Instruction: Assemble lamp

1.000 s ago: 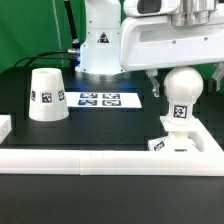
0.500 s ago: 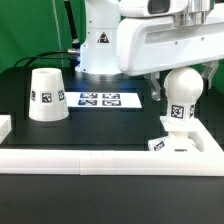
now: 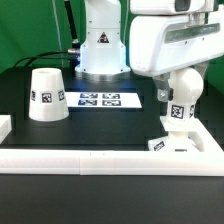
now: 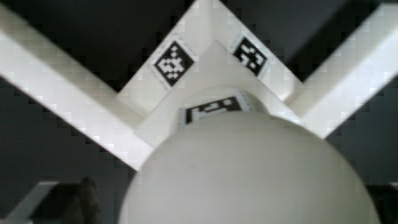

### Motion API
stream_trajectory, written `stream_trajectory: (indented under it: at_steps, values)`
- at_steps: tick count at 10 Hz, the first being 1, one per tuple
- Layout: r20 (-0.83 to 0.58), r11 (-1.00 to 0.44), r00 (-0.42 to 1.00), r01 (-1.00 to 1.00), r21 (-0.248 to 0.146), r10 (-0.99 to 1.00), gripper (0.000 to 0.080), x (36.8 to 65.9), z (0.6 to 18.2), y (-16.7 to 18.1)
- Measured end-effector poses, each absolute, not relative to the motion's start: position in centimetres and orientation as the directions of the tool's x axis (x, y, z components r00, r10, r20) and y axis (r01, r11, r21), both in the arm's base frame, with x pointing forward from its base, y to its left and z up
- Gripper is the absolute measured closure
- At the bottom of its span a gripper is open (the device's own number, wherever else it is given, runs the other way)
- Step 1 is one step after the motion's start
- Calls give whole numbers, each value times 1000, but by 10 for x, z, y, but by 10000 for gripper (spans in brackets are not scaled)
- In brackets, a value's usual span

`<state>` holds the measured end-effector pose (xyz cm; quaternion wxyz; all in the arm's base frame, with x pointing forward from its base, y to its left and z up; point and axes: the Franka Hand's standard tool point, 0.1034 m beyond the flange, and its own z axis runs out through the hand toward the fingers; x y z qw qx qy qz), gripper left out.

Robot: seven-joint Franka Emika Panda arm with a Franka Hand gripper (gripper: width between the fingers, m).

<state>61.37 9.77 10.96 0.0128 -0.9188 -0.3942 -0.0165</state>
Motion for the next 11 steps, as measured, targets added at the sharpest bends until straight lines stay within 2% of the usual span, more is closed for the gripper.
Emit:
stream_trajectory:
  at_steps: [1,2,3,8,11]
  values:
    - [35,-675,675,738,-6,737,100,613,109,98]
    - [31,-668,667,745,-2,744,210,613,109,99]
    - [31,-671,670,742,-2,741,222,613,109,98]
    - [35,-727,727,687,-7,686,222,613,109,98]
    - [34,-913,913,407,-27,406,220,613,109,98]
